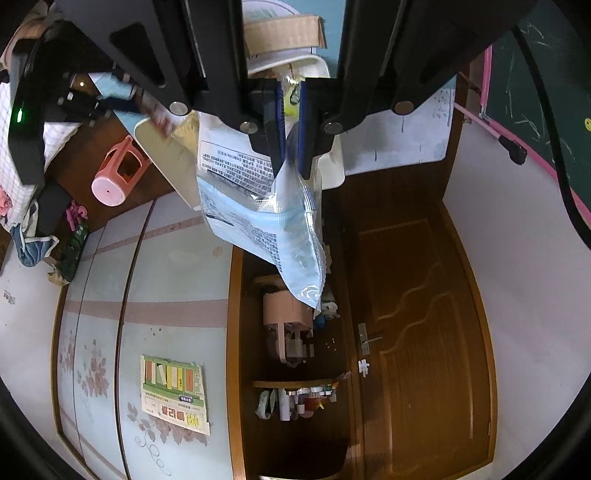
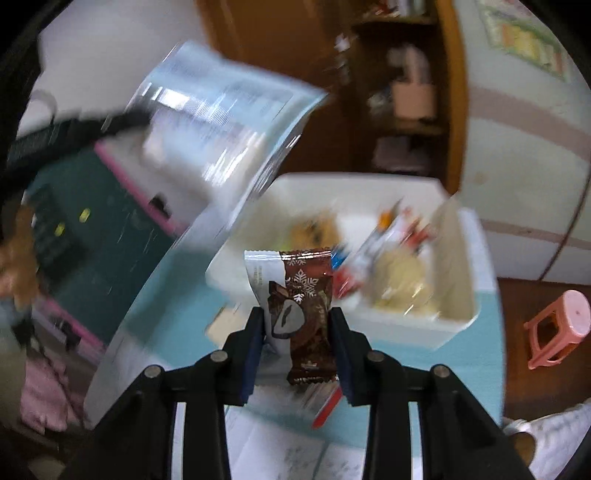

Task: Organize snacks
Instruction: 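Carry the bread bag and chocolate snack over the basket and release them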

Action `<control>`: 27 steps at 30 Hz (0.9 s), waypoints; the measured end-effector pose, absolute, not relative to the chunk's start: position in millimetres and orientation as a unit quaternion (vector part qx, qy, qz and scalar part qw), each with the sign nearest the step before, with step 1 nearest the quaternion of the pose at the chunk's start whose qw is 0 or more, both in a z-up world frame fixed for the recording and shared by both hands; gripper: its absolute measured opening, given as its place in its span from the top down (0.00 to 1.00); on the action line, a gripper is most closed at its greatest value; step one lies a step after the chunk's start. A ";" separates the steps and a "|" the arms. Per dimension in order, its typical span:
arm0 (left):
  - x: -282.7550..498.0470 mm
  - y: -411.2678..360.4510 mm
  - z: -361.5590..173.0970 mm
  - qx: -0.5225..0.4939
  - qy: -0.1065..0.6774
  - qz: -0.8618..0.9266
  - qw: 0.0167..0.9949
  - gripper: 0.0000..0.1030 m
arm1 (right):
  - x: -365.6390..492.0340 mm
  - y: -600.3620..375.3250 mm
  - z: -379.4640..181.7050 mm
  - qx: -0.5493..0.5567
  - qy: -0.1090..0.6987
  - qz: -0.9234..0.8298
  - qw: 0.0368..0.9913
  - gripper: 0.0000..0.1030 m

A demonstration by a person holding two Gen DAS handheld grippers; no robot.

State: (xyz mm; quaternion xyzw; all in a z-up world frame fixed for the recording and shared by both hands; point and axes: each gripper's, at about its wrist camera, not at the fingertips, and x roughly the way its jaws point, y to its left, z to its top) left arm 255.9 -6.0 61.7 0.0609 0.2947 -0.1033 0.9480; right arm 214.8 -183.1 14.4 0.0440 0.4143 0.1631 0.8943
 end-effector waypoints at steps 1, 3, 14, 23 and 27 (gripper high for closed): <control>258.3 -7.0 63.2 0.062 0.294 -0.103 0.948 0.97 | 222.3 -187.2 19.1 0.050 0.410 0.148 0.899 0.66; 263.8 -10.6 63.3 0.067 0.293 -0.100 0.949 0.97 | 228.3 -192.1 28.1 0.061 0.398 0.125 0.907 0.66; 304.5 -35.8 39.2 0.076 0.317 -0.078 0.942 0.97 | 270.0 -196.8 68.3 0.108 0.339 0.065 0.932 0.66; 329.5 -47.7 20.5 0.079 0.330 -0.053 0.939 0.97 | 282.5 -200.7 55.7 0.109 0.349 0.044 0.930 0.66; 340.4 -48.3 7.2 0.083 0.343 -0.041 0.935 0.97 | 291.4 -198.6 41.7 0.106 0.364 0.040 0.924 0.66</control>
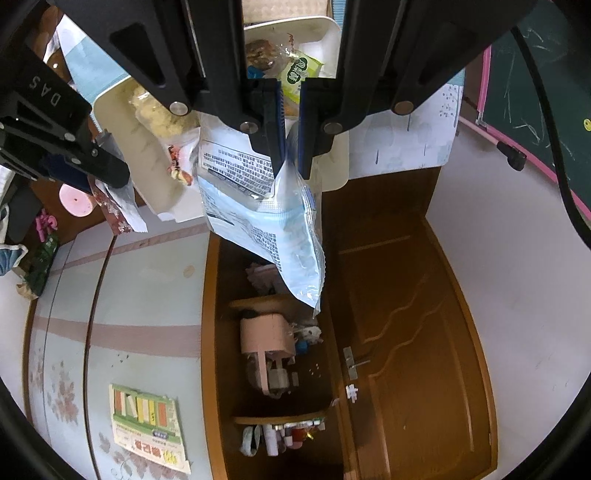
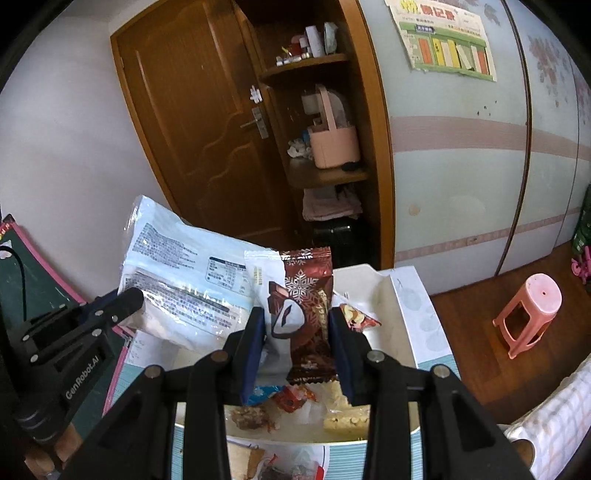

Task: Organize snacks
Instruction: 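Carry the bread bag and chocolate snack over the basket and release them, then withdraw both tools from the basket toward the wafer and brownie pack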

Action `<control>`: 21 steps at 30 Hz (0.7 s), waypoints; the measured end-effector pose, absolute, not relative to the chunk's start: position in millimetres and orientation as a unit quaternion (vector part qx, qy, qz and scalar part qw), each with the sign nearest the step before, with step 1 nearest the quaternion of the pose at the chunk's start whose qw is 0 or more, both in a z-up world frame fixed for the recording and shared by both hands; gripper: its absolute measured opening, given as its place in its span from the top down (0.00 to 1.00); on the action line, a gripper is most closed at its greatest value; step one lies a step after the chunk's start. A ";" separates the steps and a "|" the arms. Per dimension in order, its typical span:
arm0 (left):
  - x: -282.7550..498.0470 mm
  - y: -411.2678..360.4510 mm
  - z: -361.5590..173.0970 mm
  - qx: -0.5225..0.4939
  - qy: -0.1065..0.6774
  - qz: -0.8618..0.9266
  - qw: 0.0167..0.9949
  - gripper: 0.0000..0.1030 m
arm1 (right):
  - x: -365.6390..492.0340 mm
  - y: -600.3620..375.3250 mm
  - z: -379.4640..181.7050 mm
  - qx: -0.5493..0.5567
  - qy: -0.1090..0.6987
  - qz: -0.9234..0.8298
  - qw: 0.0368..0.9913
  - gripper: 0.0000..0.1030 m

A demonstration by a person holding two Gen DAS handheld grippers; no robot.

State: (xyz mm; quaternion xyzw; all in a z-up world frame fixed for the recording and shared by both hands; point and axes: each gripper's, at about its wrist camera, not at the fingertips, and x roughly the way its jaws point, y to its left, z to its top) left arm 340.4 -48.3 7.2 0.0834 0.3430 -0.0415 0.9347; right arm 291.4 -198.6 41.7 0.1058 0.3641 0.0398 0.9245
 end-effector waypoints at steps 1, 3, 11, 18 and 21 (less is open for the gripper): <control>343.5 -48.5 3.3 0.085 0.347 -0.039 0.933 0.97 | 294.0 -198.2 37.1 0.106 0.370 0.039 0.922 0.66; 348.2 -48.9 -4.1 0.089 0.354 -0.033 0.930 0.97 | 298.0 -198.2 29.3 0.106 0.377 0.036 0.919 0.66; 364.1 -50.7 -32.2 0.106 0.391 -0.029 0.914 0.68 | 309.6 -190.7 -0.8 0.100 0.427 0.046 0.897 0.63; 356.0 -47.3 -37.5 0.129 0.381 -0.010 0.916 0.09 | 303.3 -188.1 -11.5 0.090 0.439 0.040 0.893 0.29; 352.7 -42.4 -35.7 0.116 0.390 -0.013 0.914 0.09 | 298.0 -189.7 -10.0 0.095 0.437 0.040 0.893 0.28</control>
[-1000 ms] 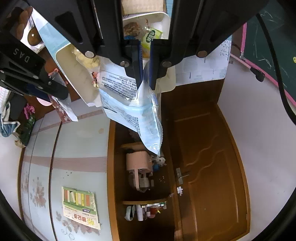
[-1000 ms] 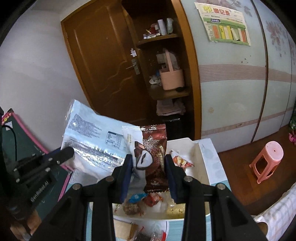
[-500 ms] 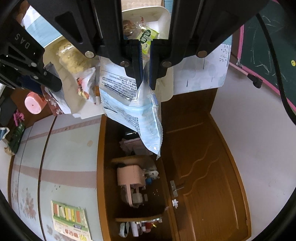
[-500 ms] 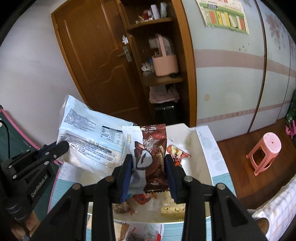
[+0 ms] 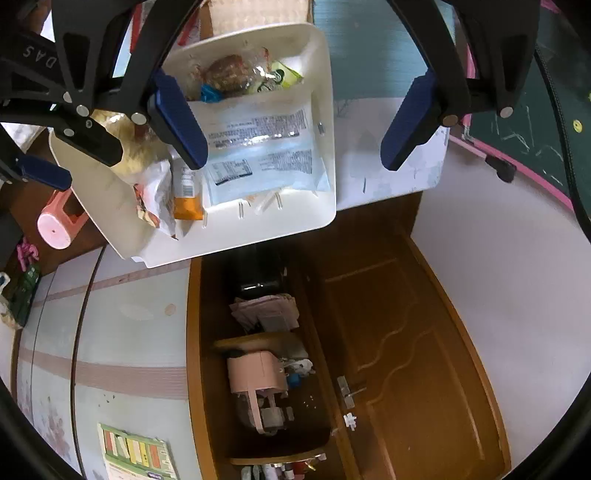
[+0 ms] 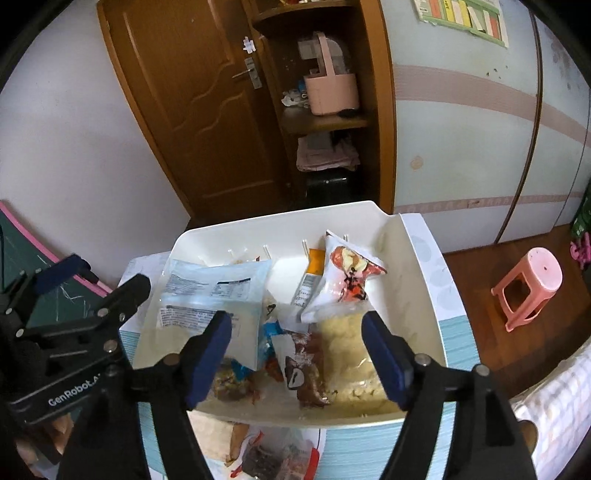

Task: Organize snacks
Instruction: 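Withdraw both tools from the basket toward the wafer and brownie pack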

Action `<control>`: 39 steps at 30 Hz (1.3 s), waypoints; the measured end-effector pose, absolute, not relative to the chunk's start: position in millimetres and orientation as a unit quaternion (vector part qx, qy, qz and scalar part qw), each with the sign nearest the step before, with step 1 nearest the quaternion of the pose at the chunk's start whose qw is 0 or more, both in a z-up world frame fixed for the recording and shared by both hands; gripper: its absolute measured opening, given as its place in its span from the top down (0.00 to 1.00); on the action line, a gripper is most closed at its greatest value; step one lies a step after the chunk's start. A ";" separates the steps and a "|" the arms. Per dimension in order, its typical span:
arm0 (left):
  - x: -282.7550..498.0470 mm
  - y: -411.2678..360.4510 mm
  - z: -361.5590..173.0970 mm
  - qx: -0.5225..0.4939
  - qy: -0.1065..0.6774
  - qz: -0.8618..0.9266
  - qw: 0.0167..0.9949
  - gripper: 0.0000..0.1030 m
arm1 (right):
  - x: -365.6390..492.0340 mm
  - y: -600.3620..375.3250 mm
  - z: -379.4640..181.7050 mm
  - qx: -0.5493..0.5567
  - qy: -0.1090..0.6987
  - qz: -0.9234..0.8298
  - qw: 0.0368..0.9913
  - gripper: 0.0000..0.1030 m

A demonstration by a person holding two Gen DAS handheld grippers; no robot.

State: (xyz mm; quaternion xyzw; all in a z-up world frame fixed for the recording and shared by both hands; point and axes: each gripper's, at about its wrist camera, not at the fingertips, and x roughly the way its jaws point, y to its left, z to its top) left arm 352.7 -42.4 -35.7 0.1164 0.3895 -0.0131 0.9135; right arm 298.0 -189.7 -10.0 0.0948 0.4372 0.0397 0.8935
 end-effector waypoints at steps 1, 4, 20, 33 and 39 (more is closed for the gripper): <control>350.7 -41.2 -34.4 0.115 0.390 -0.012 0.914 0.09 | 295.9 -189.3 -8.9 0.094 0.437 0.039 0.894 0.28; 344.1 -36.0 -29.9 0.109 0.392 -0.011 0.913 0.09 | 288.7 -188.4 -4.6 0.091 0.435 0.041 0.895 0.28; 262.2 3.1 25.7 0.083 0.367 -0.012 0.927 0.08 | 217.3 -191.7 54.1 0.088 0.393 0.043 0.914 0.28; 196.8 17.4 61.5 0.118 0.327 -0.043 0.937 0.03 | 167.0 -175.5 82.1 0.029 0.373 0.072 0.925 0.28; 186.8 12.9 29.0 0.179 0.357 -0.113 0.910 0.03 | 157.7 -161.0 57.9 -0.041 0.394 0.094 0.913 0.28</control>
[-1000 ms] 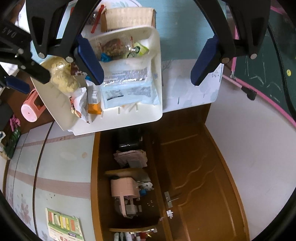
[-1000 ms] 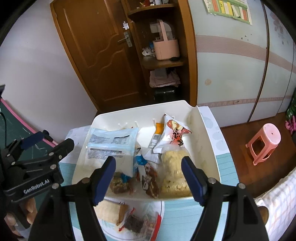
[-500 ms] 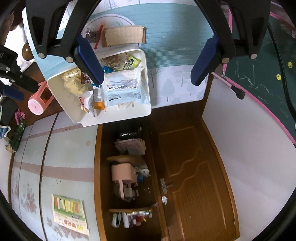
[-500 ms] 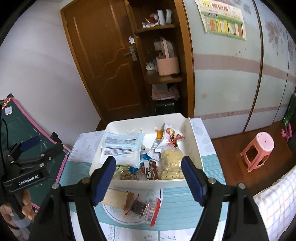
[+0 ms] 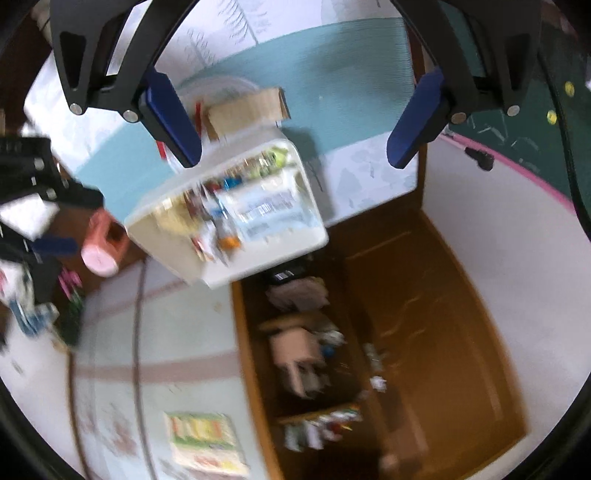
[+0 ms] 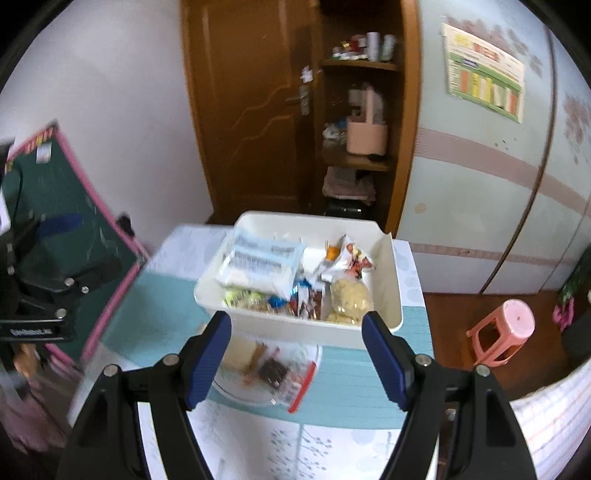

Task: Organize snacks
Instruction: 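Withdraw both tools from the basket toward the wafer and brownie pack, then grasp the tan wafer biscuit with the left tool while the right grasps the brownie pack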

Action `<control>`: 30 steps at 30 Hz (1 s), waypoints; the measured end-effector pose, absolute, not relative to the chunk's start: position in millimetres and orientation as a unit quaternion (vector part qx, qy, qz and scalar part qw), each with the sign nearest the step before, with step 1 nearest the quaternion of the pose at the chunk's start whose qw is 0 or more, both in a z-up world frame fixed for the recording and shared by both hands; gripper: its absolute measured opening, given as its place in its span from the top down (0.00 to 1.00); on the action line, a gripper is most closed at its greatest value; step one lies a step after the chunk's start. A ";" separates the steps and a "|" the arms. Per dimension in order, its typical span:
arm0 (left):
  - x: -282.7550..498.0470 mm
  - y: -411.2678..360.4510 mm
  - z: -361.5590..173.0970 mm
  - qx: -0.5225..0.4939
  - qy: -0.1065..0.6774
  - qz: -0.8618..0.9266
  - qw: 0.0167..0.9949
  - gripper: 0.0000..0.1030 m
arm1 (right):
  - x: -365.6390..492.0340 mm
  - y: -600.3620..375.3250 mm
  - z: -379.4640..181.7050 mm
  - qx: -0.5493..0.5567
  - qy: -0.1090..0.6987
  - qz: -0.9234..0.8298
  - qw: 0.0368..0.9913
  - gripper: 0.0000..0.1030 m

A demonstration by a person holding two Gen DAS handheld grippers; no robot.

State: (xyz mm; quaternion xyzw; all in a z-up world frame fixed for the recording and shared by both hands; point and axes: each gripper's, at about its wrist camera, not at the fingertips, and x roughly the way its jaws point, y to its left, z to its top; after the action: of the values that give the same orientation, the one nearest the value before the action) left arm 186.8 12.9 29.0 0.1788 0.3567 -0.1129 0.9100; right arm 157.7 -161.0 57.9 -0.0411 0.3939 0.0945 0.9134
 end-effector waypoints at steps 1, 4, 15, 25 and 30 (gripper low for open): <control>187.3 11.2 19.3 0.190 0.367 -0.125 0.902 0.03 | 158.4 -158.5 50.2 -0.055 0.399 0.100 0.910 0.28; 188.9 6.1 -13.0 0.223 0.390 -0.152 0.880 0.03 | 161.9 -154.9 29.2 -0.074 0.417 0.119 0.898 0.28; 214.9 4.4 -127.9 0.315 0.442 -0.265 0.797 0.04 | 187.7 -131.7 -67.8 -0.166 0.457 0.235 0.842 0.28; 241.6 -9.2 -172.1 0.340 0.450 -0.323 0.760 0.10 | 218.2 -116.1 -134.7 -0.219 0.487 0.290 0.794 0.29; 253.2 -17.9 -185.7 0.354 0.453 -0.335 0.747 0.11 | 224.3 -111.5 -149.8 -0.213 0.496 0.319 0.779 0.35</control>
State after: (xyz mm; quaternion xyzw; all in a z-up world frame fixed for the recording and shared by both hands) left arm 253.2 -17.9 -185.7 0.3542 0.4525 -0.3346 0.7469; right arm 224.3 -111.5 -149.8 -0.2130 0.4960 0.3186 0.7792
